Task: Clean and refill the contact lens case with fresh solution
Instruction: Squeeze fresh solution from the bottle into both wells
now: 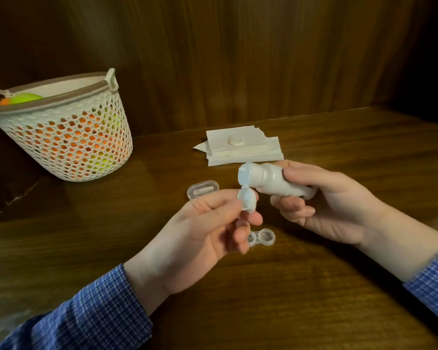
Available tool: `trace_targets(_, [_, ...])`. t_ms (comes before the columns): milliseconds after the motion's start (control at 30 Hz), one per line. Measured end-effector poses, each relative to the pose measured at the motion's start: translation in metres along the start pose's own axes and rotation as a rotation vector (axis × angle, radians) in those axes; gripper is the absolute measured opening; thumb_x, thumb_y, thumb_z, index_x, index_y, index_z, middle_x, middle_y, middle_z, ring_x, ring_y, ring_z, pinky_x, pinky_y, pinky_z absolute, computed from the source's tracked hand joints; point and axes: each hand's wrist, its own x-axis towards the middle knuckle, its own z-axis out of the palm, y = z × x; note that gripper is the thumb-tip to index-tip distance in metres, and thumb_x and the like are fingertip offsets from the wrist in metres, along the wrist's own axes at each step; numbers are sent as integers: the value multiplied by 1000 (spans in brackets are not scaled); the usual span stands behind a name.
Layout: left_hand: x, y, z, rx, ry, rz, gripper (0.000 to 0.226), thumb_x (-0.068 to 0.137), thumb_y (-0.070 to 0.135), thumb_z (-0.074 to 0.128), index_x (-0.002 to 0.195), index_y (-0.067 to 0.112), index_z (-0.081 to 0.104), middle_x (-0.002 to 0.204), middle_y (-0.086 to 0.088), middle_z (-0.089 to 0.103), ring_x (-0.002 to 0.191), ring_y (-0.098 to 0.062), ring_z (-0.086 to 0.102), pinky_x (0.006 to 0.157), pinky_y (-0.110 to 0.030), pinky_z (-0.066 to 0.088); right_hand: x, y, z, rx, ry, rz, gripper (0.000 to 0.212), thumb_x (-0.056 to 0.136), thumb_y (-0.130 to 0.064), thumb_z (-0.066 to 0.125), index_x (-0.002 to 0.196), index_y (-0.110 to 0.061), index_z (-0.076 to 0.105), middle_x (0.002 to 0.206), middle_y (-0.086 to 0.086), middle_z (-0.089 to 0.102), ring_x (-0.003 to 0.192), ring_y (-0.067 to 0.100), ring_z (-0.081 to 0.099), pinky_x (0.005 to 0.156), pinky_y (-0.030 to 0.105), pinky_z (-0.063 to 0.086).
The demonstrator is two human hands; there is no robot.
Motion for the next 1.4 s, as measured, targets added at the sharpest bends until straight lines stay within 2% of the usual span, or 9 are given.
trace_targets(167, [-2, -10, 3, 83, -34, 78, 23, 95, 18, 63, 111, 14, 79, 94, -3, 75, 71, -6, 65, 70, -24, 56, 4, 11, 2, 271, -14, 81, 46, 86, -14, 70, 128, -2, 56, 90, 9, 69, 60, 7, 54, 53, 13, 47])
trace_targets(333, [-2, -12, 4, 137, 26, 163, 20, 91, 17, 68, 103, 9, 81, 97, -14, 75, 73, -10, 69, 69, -25, 58, 5, 27, 16, 435, -79, 135, 35, 99, -25, 61, 120, 1, 71, 103, 14, 58, 89, 16, 51, 89, 27, 51])
trace_targets(467, [-2, -13, 4, 282, 61, 227, 17, 91, 22, 69, 94, 12, 83, 95, -25, 73, 69, -10, 66, 67, -25, 57, 3, 28, 23, 483, -66, 134, 40, 101, -32, 60, 118, 2, 74, 113, 23, 70, 99, 27, 65, 85, 37, 62])
trace_targets(633, [-5, -8, -6, 720, 205, 273, 11, 93, 28, 71, 97, 22, 79, 84, 3, 76, 60, -21, 62, 59, -36, 57, 1, 9, 16, 582, 118, 13, 53, 82, -31, 78, 128, -7, 68, 106, 10, 69, 79, 9, 64, 60, 20, 59])
trace_targets(800, [-4, -10, -11, 984, 307, 299, 33, 103, 37, 48, 80, 25, 70, 62, 1, 59, 50, -13, 47, 50, -16, 40, -4, -3, 0, 400, 342, 124, 34, 87, -39, 71, 89, -8, 84, 88, 9, 66, 62, 11, 59, 51, 21, 55])
trace_targets(967, [-2, -17, -5, 943, 309, 206, 55, 98, 58, 39, 62, 19, 52, 52, 5, 40, 45, -7, 35, 45, -17, 35, 4, -4, -9, 22, 563, 203, 29, 93, -37, 69, 113, -19, 58, 106, 18, 68, 78, 25, 66, 46, 26, 55])
trace_targets(1133, [0, -19, -12, 1262, 282, 273, 21, 88, 45, 68, 103, 30, 64, 80, 27, 56, 76, -1, 58, 63, -14, 46, 10, 0, -7, -243, 484, 253, 59, 70, -42, 78, 118, -10, 63, 100, 17, 69, 91, 30, 56, 77, 36, 48])
trace_targets(1267, [0, -24, -13, 1368, 239, 270, 49, 82, 42, 80, 125, 35, 57, 105, 25, 61, 91, -4, 60, 70, -15, 51, 11, 4, -6, -385, 461, 243, 67, 71, -48, 77, 120, -4, 65, 76, 8, 69, 55, 13, 55, 53, 23, 45])
trace_targets(1400, [2, -24, -14, 1282, 235, 280, 46, 83, 30, 84, 122, 30, 59, 106, 20, 67, 90, -12, 62, 74, -28, 57, 10, 8, -2, -482, 414, 198, 59, 77, -48, 74, 113, -1, 65, 61, 4, 63, 48, 10, 51, 42, 19, 41])
